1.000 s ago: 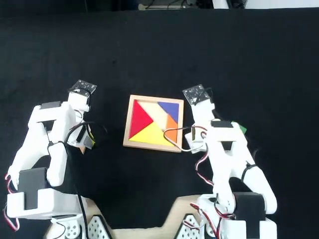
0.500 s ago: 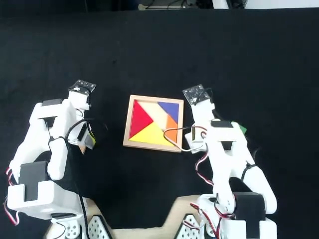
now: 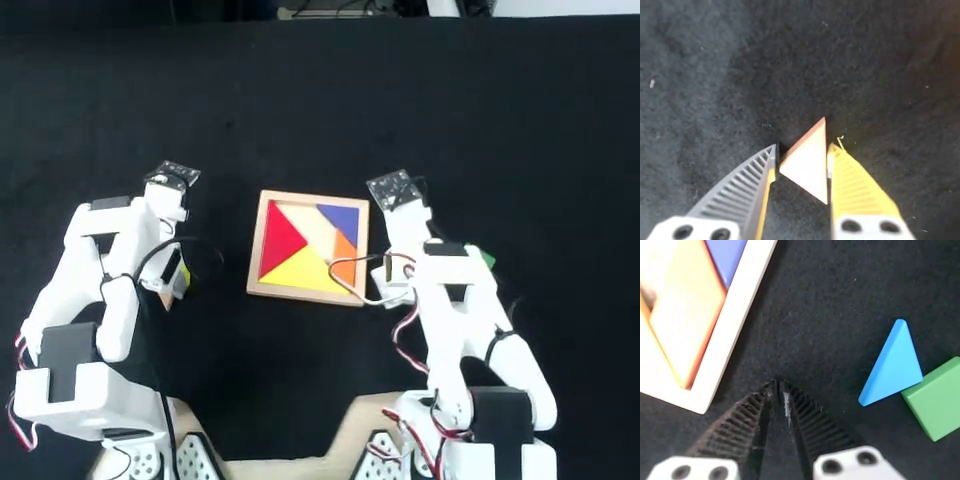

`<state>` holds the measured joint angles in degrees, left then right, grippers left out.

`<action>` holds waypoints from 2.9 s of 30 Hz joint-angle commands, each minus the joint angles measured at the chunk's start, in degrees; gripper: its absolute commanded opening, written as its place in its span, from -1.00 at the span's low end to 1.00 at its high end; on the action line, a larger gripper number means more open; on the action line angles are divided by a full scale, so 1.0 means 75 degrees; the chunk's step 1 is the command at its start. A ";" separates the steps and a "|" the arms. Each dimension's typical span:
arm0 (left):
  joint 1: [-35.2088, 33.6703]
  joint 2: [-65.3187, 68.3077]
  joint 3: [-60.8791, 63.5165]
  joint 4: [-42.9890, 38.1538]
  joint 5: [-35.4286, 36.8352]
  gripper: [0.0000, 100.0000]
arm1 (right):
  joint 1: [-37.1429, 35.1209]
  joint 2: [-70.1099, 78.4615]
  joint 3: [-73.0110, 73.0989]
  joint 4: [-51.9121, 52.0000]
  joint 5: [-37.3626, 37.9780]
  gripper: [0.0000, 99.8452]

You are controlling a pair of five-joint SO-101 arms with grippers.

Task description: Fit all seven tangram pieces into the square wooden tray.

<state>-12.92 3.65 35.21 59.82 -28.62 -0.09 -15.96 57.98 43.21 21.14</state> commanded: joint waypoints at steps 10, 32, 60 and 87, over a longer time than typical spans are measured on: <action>0.0733 -0.0715 -0.1870 0.2098 0.0363 -0.85 | 0.0434 -0.0029 -0.0615 -0.0023 0.0023 -0.98; 0.4976 0.3470 -0.6968 0.2063 0.5451 -0.85 | 0.1407 0.0041 -0.0779 -0.0563 -0.0527 -0.98; 0.5515 0.4067 -0.7754 0.2192 0.6576 -0.60 | 0.1407 0.0041 -0.0545 -0.0973 -0.0516 -0.98; 0.4859 0.4478 -0.8094 0.1278 0.5685 -0.60 | 0.1407 0.0041 -0.0545 -0.0985 -0.0516 -0.98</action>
<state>25.85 36.97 -21.14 70.46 14.81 9.85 -15.87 54.90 36.97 17.45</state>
